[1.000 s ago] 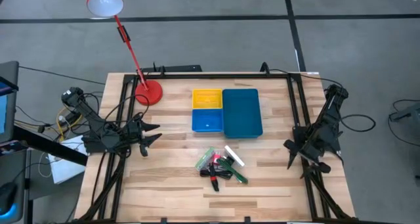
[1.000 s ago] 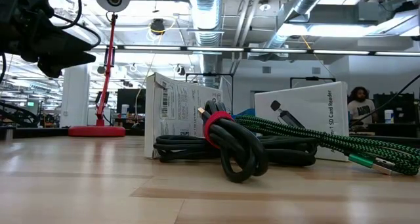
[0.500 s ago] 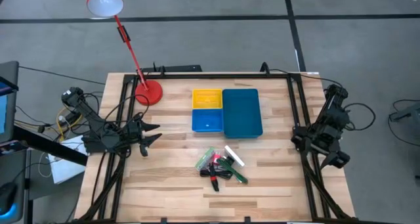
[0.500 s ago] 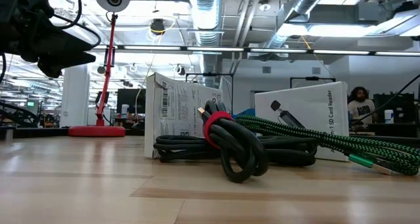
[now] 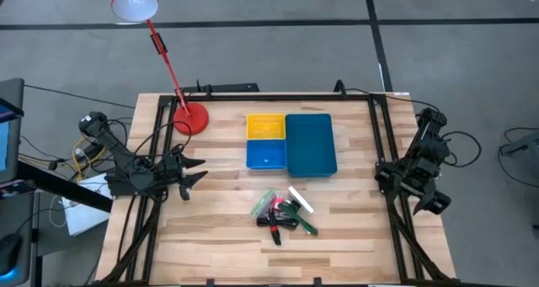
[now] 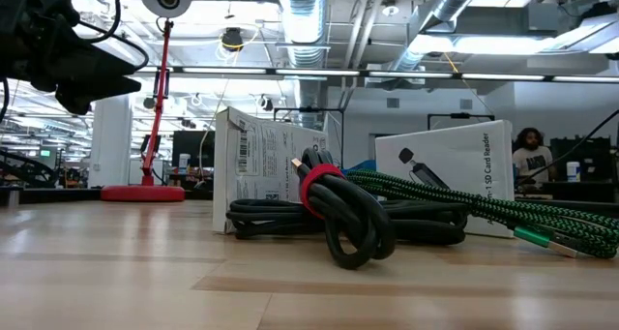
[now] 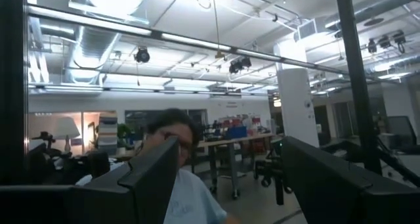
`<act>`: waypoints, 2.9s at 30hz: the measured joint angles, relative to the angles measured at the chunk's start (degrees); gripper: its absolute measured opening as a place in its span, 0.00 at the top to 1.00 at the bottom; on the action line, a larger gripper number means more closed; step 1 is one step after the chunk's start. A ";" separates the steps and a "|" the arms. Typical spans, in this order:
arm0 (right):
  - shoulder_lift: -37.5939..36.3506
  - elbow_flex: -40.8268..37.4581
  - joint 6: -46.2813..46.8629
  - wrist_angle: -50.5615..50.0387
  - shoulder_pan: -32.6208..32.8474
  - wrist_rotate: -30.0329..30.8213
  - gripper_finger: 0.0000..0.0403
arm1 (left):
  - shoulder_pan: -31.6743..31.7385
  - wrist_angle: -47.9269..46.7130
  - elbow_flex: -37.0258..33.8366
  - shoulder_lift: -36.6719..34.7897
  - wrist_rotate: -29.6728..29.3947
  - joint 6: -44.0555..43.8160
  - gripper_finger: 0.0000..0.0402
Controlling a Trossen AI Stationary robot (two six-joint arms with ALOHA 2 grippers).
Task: Pick and place items into bin
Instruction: Put the right card reader box into the yellow bin
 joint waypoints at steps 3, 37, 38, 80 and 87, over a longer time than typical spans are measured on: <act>0.00 0.00 0.00 1.43 0.00 0.26 0.34 | 0.02 0.00 0.00 0.00 0.02 0.00 0.53; 16.44 17.94 -31.02 4.64 0.00 52.54 0.34 | 0.02 0.01 0.02 0.00 0.00 0.00 0.53; 17.41 18.66 -31.99 5.77 -0.02 52.54 0.34 | 0.02 0.01 0.01 0.00 0.00 0.00 0.53; 49.46 50.56 -33.53 1.92 4.19 85.59 0.34 | 0.02 0.00 0.02 0.00 0.02 0.00 0.53; 57.20 57.73 -33.49 2.61 5.43 88.31 0.34 | 0.02 0.00 0.01 0.00 0.02 0.00 0.53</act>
